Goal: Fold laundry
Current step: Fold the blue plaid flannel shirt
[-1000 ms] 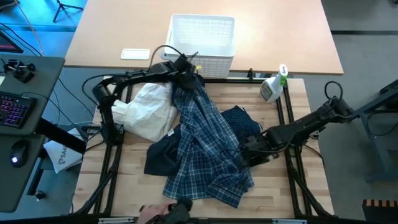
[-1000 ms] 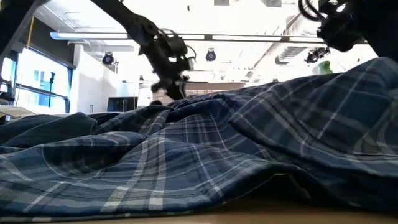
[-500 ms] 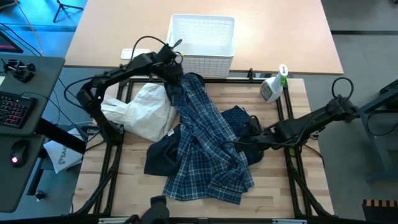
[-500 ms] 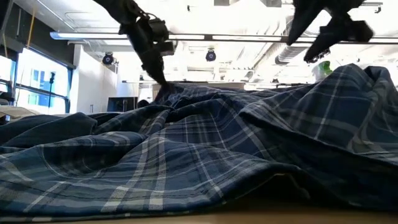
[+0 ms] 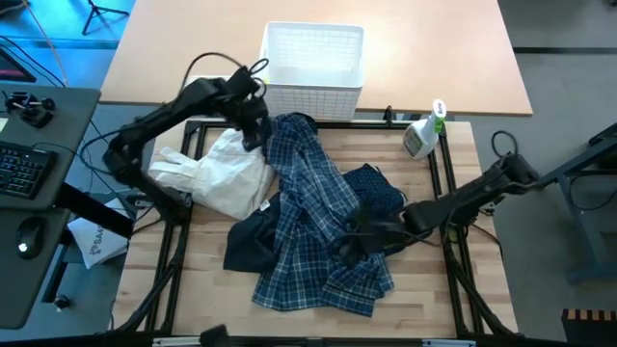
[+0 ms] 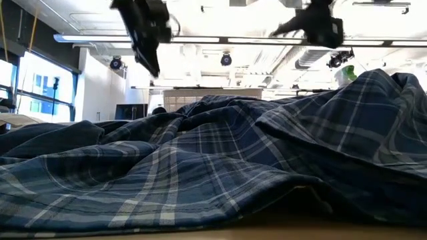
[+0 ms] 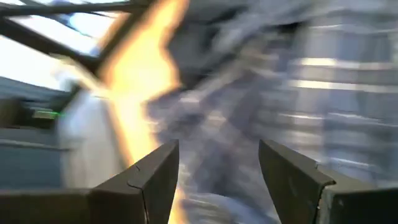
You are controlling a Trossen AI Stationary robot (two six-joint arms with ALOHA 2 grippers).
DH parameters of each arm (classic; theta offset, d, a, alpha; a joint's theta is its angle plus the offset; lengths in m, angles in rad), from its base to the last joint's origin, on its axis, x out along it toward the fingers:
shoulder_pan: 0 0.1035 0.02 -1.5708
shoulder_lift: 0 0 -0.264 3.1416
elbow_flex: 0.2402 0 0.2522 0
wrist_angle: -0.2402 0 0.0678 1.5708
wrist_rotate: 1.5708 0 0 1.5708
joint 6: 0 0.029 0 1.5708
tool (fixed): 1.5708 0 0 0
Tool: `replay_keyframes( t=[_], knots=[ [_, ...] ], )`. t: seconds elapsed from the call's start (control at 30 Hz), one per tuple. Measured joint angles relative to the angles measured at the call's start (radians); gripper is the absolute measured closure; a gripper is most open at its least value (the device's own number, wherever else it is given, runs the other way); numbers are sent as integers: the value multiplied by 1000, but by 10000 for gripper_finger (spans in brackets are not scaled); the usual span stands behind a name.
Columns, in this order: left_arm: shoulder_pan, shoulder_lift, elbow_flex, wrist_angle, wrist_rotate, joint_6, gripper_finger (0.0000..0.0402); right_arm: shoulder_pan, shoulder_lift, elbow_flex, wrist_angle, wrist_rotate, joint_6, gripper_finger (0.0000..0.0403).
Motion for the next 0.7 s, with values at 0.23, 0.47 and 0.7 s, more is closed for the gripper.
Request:
replay_keyframes(
  t=[0.23, 0.47, 0.7],
  knots=[
    [-174, -274, -97, -20, -3, -146, 266, 35, 301, 193, 191, -34, 121, 209],
    [-312, -478, -181, -22, -3, -205, 273, 13, 712, 799, -186, -83, 176, 242],
    [-380, -587, -235, -31, -3, -205, 273, -7, 1043, 1272, -267, -105, 212, 265]
  ],
)
